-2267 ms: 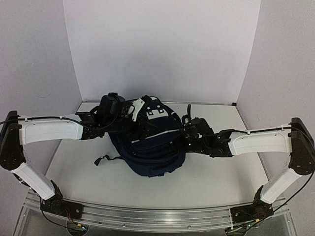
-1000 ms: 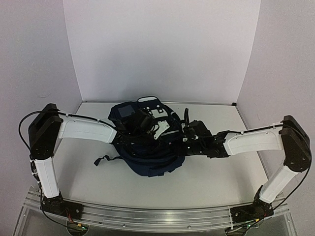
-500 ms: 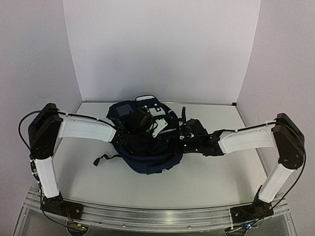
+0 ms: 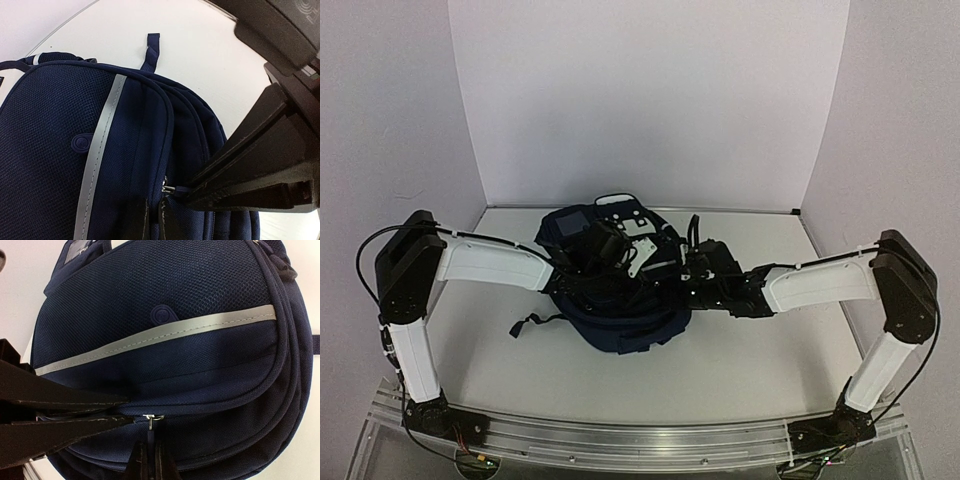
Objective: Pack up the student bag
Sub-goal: Zip the student bag at the center of the board.
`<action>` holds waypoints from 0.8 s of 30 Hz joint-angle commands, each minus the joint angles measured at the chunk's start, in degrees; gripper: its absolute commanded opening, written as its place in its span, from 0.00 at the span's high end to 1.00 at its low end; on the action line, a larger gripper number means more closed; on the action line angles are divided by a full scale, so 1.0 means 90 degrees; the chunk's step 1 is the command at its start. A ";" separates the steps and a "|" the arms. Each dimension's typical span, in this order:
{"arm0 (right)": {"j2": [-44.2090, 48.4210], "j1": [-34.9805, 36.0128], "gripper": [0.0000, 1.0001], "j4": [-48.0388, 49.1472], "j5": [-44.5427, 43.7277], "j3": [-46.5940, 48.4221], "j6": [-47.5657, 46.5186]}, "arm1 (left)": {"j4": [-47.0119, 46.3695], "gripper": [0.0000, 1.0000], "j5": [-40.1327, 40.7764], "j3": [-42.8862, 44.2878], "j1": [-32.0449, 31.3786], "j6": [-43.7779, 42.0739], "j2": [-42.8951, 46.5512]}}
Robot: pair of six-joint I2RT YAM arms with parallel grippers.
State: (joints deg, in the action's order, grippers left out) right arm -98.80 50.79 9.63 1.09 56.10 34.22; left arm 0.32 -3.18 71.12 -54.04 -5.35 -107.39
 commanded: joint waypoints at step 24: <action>0.0251 -0.0775 1.00 -0.0640 -0.0570 0.0434 -0.1014 | 0.0814 1.00 -0.0002 -0.1214 -0.0069 0.0118 0.1886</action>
State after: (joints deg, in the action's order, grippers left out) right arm -97.54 50.37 4.47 -3.65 57.86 30.33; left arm 1.05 -1.94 62.00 -54.04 -4.69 -96.61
